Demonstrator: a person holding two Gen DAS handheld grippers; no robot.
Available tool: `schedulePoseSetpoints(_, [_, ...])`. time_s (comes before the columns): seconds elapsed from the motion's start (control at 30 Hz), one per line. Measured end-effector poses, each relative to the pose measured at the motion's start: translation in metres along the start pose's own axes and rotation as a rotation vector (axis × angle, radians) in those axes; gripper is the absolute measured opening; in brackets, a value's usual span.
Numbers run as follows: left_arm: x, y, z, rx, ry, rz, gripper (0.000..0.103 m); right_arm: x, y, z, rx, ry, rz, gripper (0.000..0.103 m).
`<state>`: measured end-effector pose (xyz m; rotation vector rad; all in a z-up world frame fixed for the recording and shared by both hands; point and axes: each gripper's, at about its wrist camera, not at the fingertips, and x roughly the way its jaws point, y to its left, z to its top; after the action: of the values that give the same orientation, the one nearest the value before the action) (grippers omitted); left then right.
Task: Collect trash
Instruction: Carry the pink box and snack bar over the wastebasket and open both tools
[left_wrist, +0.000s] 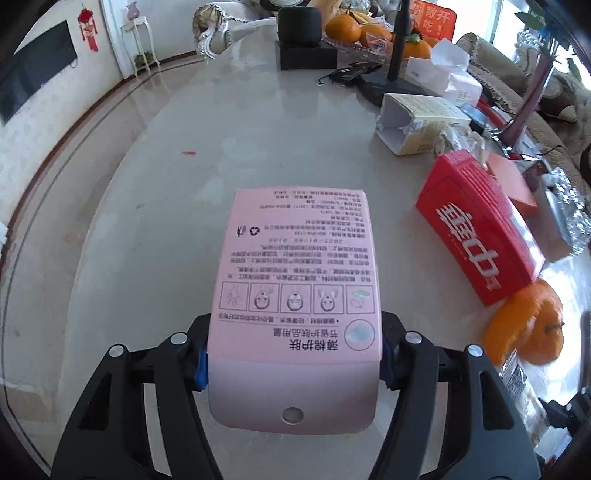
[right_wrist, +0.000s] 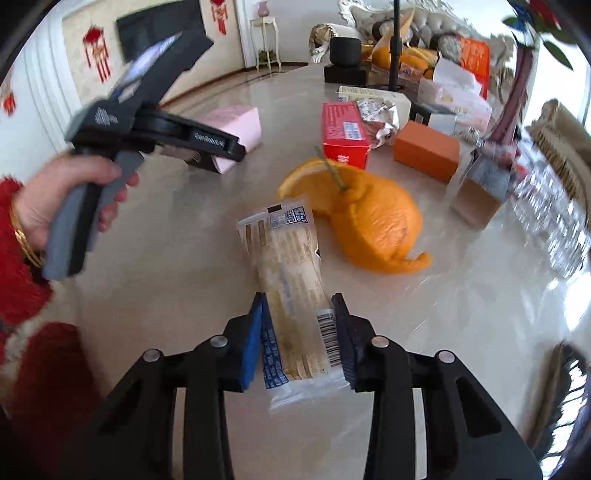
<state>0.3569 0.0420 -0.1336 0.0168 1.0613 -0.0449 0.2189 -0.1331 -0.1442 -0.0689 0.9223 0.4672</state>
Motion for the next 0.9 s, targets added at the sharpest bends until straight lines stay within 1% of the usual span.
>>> schedulePoseSetpoints(0.07, [-0.009, 0.01, -0.008, -0.045, 0.001, -0.057, 0.064, -0.009, 0.001, -0.004, 0.046, -0.011, 0.04, 0.034])
schedulePoseSetpoints(0.1, [-0.01, 0.012, -0.009, -0.055, -0.001, -0.062, 0.064, -0.016, 0.004, -0.006, 0.064, -0.016, 0.05, 0.034])
schedulePoseSetpoints(0.13, [-0.02, 0.015, -0.015, -0.063, -0.007, -0.07, 0.064, -0.022, 0.007, -0.009, 0.07, -0.023, 0.046, 0.034])
schedulePoseSetpoints(0.2, [-0.043, 0.019, -0.029, -0.057, -0.034, -0.095, 0.064, -0.045, 0.017, -0.02, 0.076, -0.046, 0.027, 0.034])
schedulePoseSetpoints(0.3, [-0.087, 0.018, -0.064, -0.014, -0.072, -0.126, 0.064, -0.081, 0.033, -0.044, 0.072, -0.064, 0.017, 0.034])
schedulePoseSetpoints(0.33, [-0.102, 0.017, -0.08, -0.001, -0.074, -0.148, 0.064, -0.095, 0.041, -0.057, 0.072, -0.059, 0.018, 0.034])
schedulePoseSetpoints(0.37, [-0.119, 0.015, -0.102, 0.013, -0.068, -0.173, 0.064, -0.107, 0.049, -0.073, 0.079, -0.039, 0.016, 0.034])
schedulePoseSetpoints(0.4, [-0.13, 0.013, -0.121, 0.023, -0.056, -0.192, 0.064, -0.113, 0.054, -0.083, 0.081, -0.019, 0.018, 0.034])
schedulePoseSetpoints(0.43, [-0.139, 0.01, -0.14, 0.033, -0.038, -0.212, 0.064, -0.12, 0.063, -0.098, 0.075, 0.005, 0.024, 0.034])
schedulePoseSetpoints(0.47, [-0.151, 0.004, -0.169, 0.046, -0.011, -0.237, 0.064, -0.124, 0.07, -0.111, 0.071, 0.029, 0.024, 0.034])
schedulePoseSetpoints(0.5, [-0.155, 0.0, -0.183, 0.053, 0.003, -0.247, 0.064, -0.127, 0.078, -0.128, 0.064, 0.068, 0.012, 0.034])
schedulePoseSetpoints(0.53, [-0.159, -0.007, -0.208, 0.065, 0.034, -0.262, 0.064, -0.125, 0.081, -0.139, 0.065, 0.099, 0.005, 0.034])
schedulePoseSetpoints(0.57, [-0.158, -0.013, -0.228, 0.077, 0.065, -0.266, 0.064, -0.122, 0.083, -0.15, 0.075, 0.128, 0.004, 0.034])
schedulePoseSetpoints(0.6, [-0.154, -0.017, -0.24, 0.082, 0.089, -0.269, 0.064, -0.112, 0.082, -0.164, 0.11, 0.185, 0.006, 0.034])
schedulePoseSetpoints(0.63, [-0.145, -0.024, -0.26, 0.083, 0.136, -0.277, 0.064, -0.102, 0.079, -0.169, 0.139, 0.227, 0.009, 0.034])
schedulePoseSetpoints(0.7, [-0.123, -0.032, -0.282, 0.064, 0.206, -0.293, 0.064, -0.08, 0.073, -0.182, 0.181, 0.293, -0.02, 0.034])
schedulePoseSetpoints(0.73, [-0.106, -0.037, -0.295, 0.049, 0.254, -0.299, 0.064, -0.065, 0.069, -0.188, 0.192, 0.341, -0.039, 0.034])
schedulePoseSetpoints(0.8, [-0.081, -0.043, -0.311, 0.021, 0.328, -0.289, 0.064, -0.035, 0.061, -0.198, 0.236, 0.435, -0.059, 0.034])
schedulePoseSetpoints(0.83, [-0.065, -0.049, -0.318, 0.013, 0.368, -0.273, 0.064, -0.027, 0.058, -0.202, 0.258, 0.47, -0.057, 0.034])
schedulePoseSetpoints(0.9, [-0.046, -0.058, -0.327, 0.03, 0.42, -0.254, 0.064, -0.01, 0.05, -0.209, 0.31, 0.533, -0.059, 0.034])
